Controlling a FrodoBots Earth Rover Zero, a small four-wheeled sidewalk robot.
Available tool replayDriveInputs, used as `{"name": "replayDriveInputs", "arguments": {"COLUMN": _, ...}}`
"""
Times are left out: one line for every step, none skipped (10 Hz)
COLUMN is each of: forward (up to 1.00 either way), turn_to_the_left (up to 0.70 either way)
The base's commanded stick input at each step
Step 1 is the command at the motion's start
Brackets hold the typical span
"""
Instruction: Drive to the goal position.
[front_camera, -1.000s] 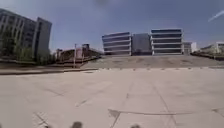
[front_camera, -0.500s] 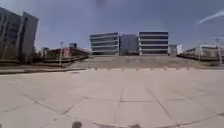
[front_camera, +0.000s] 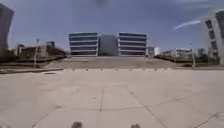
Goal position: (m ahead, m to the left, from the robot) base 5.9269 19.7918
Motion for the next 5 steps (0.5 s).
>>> {"name": "replayDriveInputs", "arguments": {"forward": 0.70, "turn_to_the_left": -0.35}}
{"name": "replayDriveInputs", "arguments": {"forward": 0.70, "turn_to_the_left": -0.35}}
{"name": "replayDriveInputs", "arguments": {"forward": 0.70, "turn_to_the_left": -0.35}}
{"name": "replayDriveInputs", "arguments": {"forward": 0.70, "turn_to_the_left": -0.34}}
{"name": "replayDriveInputs", "arguments": {"forward": 0.70, "turn_to_the_left": -0.23}}
